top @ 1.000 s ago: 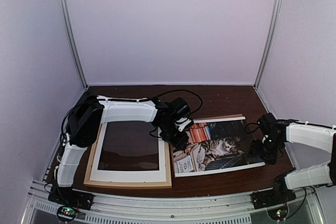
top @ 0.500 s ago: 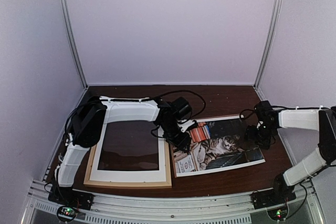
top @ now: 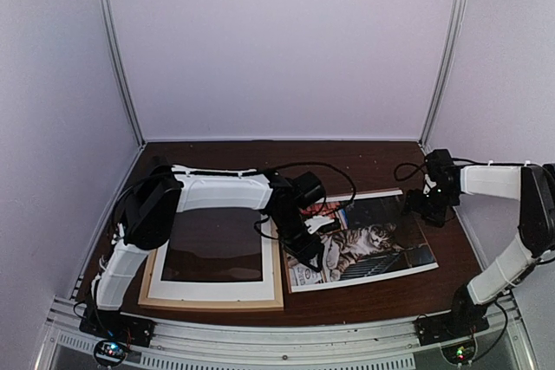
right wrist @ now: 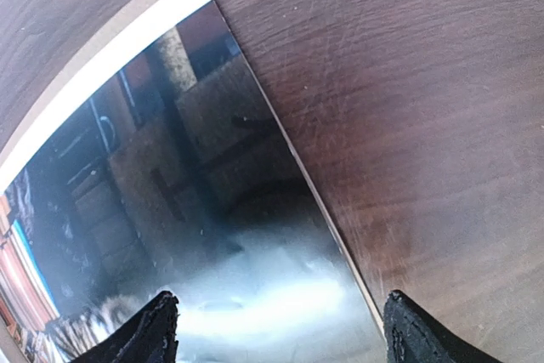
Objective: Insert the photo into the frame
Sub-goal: Rotate the photo at the center of the board.
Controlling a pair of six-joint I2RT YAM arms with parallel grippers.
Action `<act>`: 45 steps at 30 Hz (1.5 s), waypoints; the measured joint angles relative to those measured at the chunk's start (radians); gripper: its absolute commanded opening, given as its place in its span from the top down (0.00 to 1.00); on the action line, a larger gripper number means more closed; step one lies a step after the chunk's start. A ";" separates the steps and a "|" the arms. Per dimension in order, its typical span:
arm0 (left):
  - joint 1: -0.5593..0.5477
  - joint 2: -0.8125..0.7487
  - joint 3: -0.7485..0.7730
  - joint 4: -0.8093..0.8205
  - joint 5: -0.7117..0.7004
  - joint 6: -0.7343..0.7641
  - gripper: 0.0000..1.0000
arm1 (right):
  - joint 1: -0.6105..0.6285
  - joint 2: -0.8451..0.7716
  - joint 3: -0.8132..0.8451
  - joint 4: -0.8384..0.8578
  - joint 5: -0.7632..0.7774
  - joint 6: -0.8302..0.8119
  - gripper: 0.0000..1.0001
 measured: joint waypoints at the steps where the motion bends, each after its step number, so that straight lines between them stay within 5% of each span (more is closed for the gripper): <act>1: -0.009 0.000 0.004 -0.011 0.003 0.021 0.45 | -0.001 -0.037 0.000 -0.029 -0.001 -0.009 0.17; 12: 0.105 0.001 0.134 0.051 -0.145 0.037 0.13 | 0.034 -0.289 -0.114 -0.130 -0.027 0.010 0.16; 17: 0.200 0.035 0.219 0.082 -0.188 0.043 0.08 | 0.089 -0.377 -0.180 -0.199 -0.031 0.066 0.16; 31: 0.281 0.285 0.471 0.113 -0.248 0.080 0.08 | 0.282 -0.422 -0.297 -0.236 -0.029 0.275 0.16; 45: 0.284 0.271 0.425 0.142 -0.193 0.050 0.29 | 0.346 -0.358 -0.311 -0.222 0.002 0.367 0.16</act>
